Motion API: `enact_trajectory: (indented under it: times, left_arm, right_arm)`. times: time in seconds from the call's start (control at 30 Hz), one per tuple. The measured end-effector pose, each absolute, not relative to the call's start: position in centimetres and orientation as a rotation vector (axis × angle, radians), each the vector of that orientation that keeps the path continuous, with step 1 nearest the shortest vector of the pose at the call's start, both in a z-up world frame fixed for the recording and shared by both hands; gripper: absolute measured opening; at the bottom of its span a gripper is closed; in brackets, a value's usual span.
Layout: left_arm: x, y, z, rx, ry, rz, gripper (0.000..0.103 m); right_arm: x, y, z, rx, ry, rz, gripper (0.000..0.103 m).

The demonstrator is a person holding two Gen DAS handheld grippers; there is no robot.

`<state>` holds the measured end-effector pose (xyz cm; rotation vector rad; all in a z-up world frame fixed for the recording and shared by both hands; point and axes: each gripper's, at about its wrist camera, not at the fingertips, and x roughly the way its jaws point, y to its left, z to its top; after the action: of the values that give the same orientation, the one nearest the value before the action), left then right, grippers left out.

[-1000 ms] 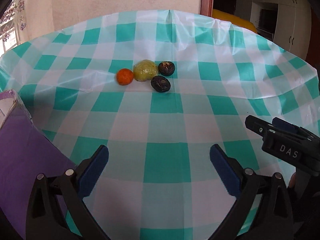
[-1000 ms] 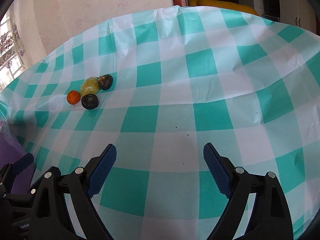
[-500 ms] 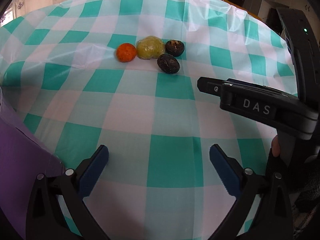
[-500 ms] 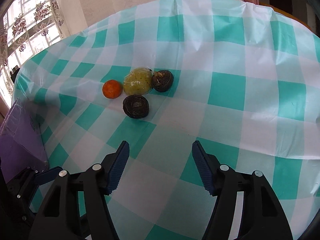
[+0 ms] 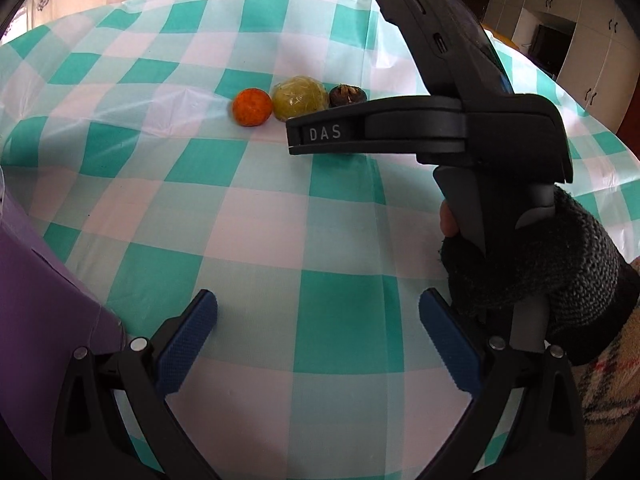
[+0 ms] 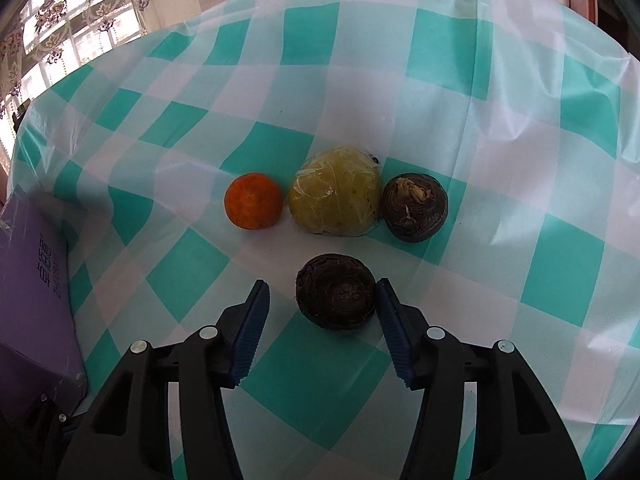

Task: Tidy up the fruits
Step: 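Grasp a dark round fruit with the right tool, then grasp the orange with the left tool while the right tool holds the dark fruit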

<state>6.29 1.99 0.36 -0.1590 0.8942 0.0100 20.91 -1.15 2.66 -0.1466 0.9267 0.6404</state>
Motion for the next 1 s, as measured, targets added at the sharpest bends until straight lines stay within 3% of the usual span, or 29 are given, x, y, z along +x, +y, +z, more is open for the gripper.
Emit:
enact_trajectory:
  times: [0.03,0.63,0.87,0.9,1.0]
  left_arm:
    - [6.3,2.0,0.3,-0.155,0.897,0.009,0.101]
    - [7.0,1.9,1.1,-0.153,0.877,0.061,0.101]
    - [14.2,2.8,3.5,-0.182,0.822,0.175,0.101]
    - [15.4,3.7,3.7,-0.207,0.817,0.194,0.1]
    - [18.8,5.4,3.4,-0.219,0.848,0.231,0.084]
  right_arm:
    - [21.0,-1.2,2.7,-0.152,0.923,0.618,0.039]
    - [17.5,-18.5,3.1,0.369,0.796,0.285,0.038]
    - [17.2,-18.4,3.3,0.372,0.778,0.322,0.038]
    - [17.1,-18.1,3.4,0.375,0.767,0.325,0.038]
    - [16.8,-18.1,3.6,0.378,0.748,0.337,0.038]
